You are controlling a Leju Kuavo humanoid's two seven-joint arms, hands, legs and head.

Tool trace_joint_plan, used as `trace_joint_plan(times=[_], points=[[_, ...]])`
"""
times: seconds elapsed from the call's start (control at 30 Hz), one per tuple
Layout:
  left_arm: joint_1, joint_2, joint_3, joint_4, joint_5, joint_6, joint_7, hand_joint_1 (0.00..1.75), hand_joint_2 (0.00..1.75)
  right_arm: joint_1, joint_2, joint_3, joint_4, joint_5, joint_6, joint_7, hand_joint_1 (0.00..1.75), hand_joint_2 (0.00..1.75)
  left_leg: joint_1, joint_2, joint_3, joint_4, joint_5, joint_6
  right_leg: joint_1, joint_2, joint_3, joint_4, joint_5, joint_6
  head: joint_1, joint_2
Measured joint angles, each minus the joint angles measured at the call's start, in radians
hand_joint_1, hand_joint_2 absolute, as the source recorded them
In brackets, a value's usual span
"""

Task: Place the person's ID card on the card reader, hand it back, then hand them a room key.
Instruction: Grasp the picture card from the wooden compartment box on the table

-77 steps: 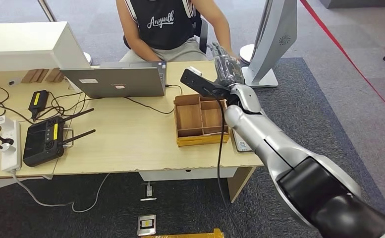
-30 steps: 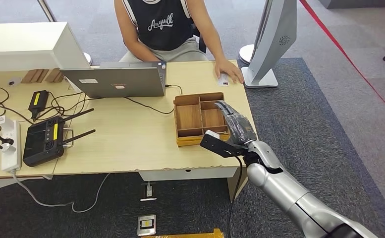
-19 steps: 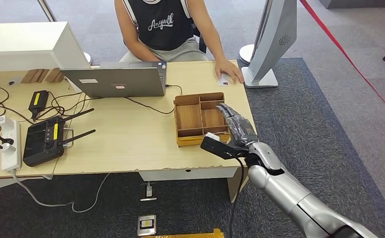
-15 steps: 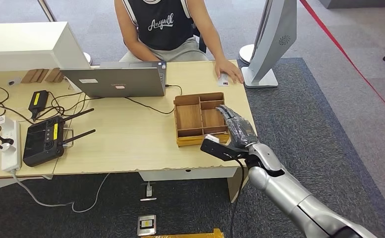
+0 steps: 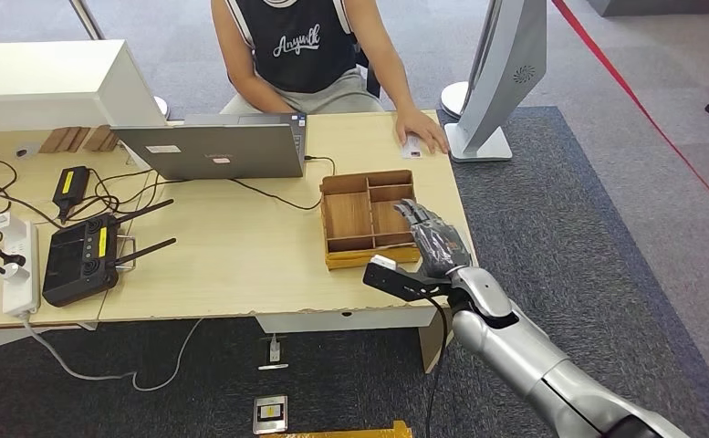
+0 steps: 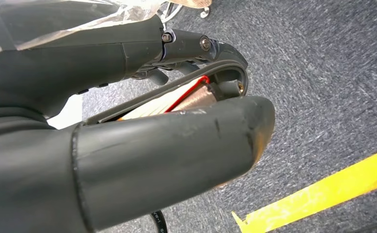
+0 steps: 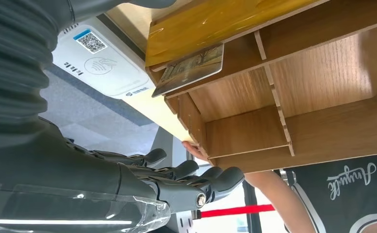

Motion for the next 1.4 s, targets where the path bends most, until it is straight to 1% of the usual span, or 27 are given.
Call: trace_joint_plan(times=[0.37, 0.63, 0.77, 1.4], points=[[0.000, 0.001, 0.000, 0.000, -0.009, -0.002, -0.002, 0.00, 0.00, -0.038, 0.037, 0.027, 0.056, 0.089, 0.009, -0.006, 0.00, 1.75, 0.000, 0.000, 0.000, 0.000, 0.000, 0.000, 0.000, 0.000, 0.000, 0.000, 0.000, 0.000, 0.000, 0.000], [-0.002, -0.003, 0.000, 0.000, -0.007, 0.002, 0.001, 0.00, 0.00, -0.072, 0.104, 0.057, 0.127, 0.125, -0.018, -0.030, 0.00, 1.75, 0.000, 0.000, 0.000, 0.000, 0.000, 0.000, 0.000, 0.000, 0.000, 0.000, 0.000, 0.000, 0.000, 0.000], [-0.002, -0.005, 0.000, 0.000, -0.006, 0.002, 0.002, 0.00, 0.00, -0.079, 0.124, 0.065, 0.152, 0.127, -0.021, -0.032, 0.00, 1.75, 0.000, 0.000, 0.000, 0.000, 0.000, 0.000, 0.000, 0.000, 0.000, 0.000, 0.000, 0.000, 0.000, 0.000], [-0.001, -0.008, 0.000, 0.000, -0.004, 0.008, 0.001, 0.00, 0.00, -0.106, 0.153, 0.090, 0.231, 0.122, -0.032, -0.039, 0.00, 1.75, 0.000, 0.000, 0.000, 0.000, 0.000, 0.000, 0.000, 0.000, 0.000, 0.000, 0.000, 0.000, 0.000, 0.000]])
